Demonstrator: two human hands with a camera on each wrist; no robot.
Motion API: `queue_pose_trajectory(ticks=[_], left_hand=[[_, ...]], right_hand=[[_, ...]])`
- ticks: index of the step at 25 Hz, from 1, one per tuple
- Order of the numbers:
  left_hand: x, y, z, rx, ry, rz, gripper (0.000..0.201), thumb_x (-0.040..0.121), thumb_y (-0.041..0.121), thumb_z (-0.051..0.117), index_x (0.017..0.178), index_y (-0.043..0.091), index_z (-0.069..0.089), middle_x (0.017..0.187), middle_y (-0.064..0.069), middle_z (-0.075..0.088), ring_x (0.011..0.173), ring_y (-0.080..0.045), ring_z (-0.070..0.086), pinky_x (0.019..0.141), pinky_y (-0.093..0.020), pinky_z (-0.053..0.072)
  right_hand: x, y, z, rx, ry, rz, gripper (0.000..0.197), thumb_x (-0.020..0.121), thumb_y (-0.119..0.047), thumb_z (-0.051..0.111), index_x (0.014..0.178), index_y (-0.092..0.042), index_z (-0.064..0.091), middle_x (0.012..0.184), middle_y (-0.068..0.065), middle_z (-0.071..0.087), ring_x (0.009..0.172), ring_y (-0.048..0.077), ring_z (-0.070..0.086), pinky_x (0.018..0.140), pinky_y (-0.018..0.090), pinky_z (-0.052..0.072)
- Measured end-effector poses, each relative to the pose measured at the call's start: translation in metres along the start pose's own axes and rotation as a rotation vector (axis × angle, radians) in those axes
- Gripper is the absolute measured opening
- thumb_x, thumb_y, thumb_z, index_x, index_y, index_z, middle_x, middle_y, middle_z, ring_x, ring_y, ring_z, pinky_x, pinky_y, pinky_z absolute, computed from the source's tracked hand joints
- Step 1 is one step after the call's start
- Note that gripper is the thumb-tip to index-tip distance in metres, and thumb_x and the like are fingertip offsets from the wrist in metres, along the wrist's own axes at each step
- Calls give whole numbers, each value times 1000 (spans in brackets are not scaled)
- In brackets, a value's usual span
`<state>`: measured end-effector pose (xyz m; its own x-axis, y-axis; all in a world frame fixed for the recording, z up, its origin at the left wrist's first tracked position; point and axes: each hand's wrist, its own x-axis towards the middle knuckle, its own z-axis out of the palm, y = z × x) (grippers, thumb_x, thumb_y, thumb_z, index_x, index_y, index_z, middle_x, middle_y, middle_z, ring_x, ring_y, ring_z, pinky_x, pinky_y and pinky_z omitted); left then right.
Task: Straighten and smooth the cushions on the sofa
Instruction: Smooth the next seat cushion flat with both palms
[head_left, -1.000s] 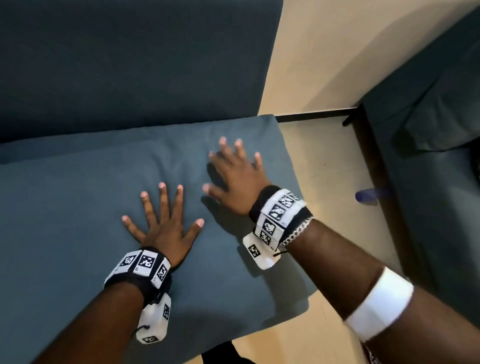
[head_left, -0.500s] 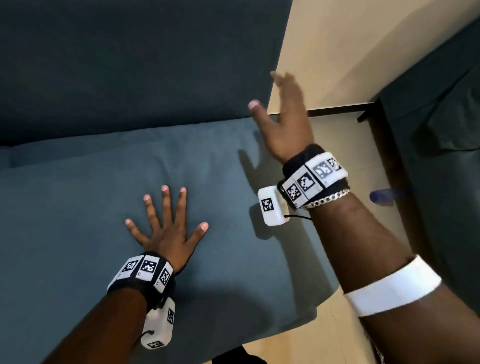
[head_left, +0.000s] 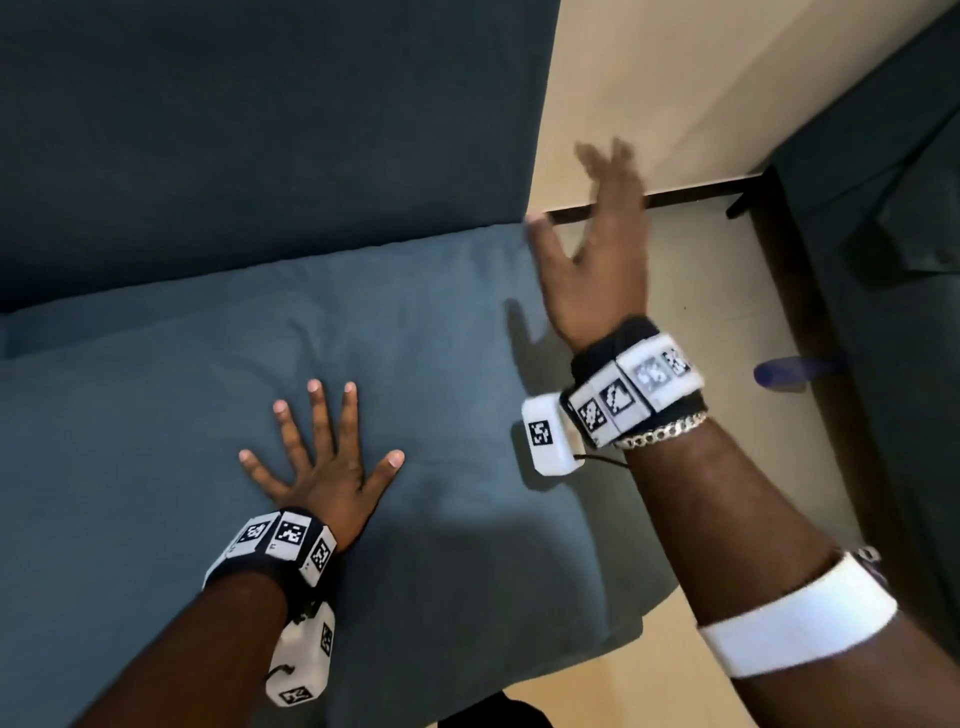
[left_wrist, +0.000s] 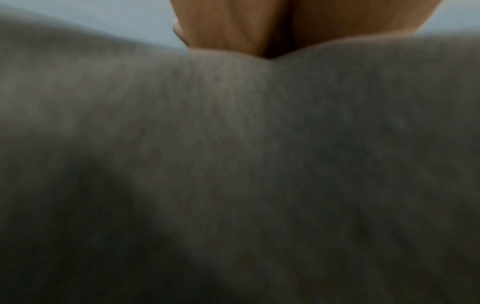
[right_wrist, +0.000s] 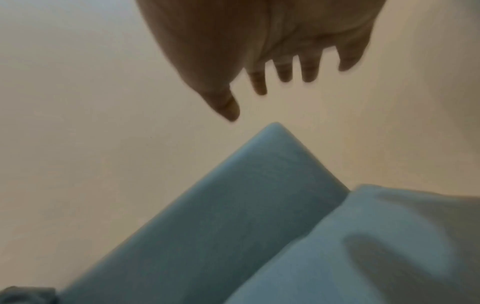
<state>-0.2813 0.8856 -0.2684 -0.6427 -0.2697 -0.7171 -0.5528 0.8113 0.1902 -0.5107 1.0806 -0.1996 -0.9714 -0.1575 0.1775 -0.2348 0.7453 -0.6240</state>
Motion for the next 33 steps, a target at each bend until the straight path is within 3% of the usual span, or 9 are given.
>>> queue_pose_trajectory(ticks=[5,11,15,18,20,24,27,29,33], left_hand=[[0,5,5,29,-32,-30,91,75,85,3,144,44,-41,151,12,-53,145,-31,-42,109,-79,-10],[20,4,2,70,-103,-47,91,76,84,0,141,41,-46,150,9,-55,145,-33,-42,108,-80,-9],[19,10,6,80,-132,-75,89,90,79,15,140,38,-47,148,6,-57,143,-35,-44,107,-81,-10],[33,12,0,93,-106,-91,89,91,78,15,142,37,-45,150,5,-54,144,-36,-42,108,-82,-9],[37,10,0,77,-111,-78,90,90,79,14,142,36,-45,151,5,-54,145,-36,-41,106,-82,-9],[36,4,8,101,-116,-77,90,89,78,13,143,36,-45,151,5,-53,145,-36,-40,105,-81,-10],[30,7,9,75,-108,-84,90,80,82,2,140,37,-47,149,6,-56,144,-36,-42,107,-83,-8],[34,8,8,120,-97,-74,91,73,83,-5,137,37,-49,149,5,-56,144,-36,-42,107,-83,-8],[38,5,10,81,-103,-67,90,72,83,-5,136,38,-49,151,5,-54,145,-36,-40,106,-81,-10]], right_hand=[[-81,50,46,-345,-777,144,79,100,-71,34,164,-37,5,174,-2,-12,160,26,-11,127,60,0],[-70,10,-6,127,-96,55,71,99,-47,51,161,-19,31,173,8,11,160,28,9,128,54,15],[-142,39,61,-479,-783,29,78,101,-71,20,158,-39,-22,168,-2,-32,154,30,-31,122,67,-9],[-105,45,58,-408,-925,104,82,97,-76,27,160,-44,-16,169,-8,-30,156,27,-28,123,62,-13],[-83,25,17,-219,-822,57,80,98,-67,45,163,-41,7,173,-5,-14,159,26,-18,126,61,-4],[-88,32,-25,92,3,76,65,101,-39,53,160,-23,29,170,17,21,161,28,7,130,50,7],[-134,70,13,-333,-611,198,83,97,-75,16,164,-32,-8,174,1,-12,160,23,-11,126,62,8],[-112,79,5,-282,-741,242,90,91,-79,25,165,-33,3,175,0,-5,161,25,-5,127,60,12],[-67,33,-54,89,61,51,73,97,-43,58,158,-16,30,169,21,18,158,37,16,127,54,21]])
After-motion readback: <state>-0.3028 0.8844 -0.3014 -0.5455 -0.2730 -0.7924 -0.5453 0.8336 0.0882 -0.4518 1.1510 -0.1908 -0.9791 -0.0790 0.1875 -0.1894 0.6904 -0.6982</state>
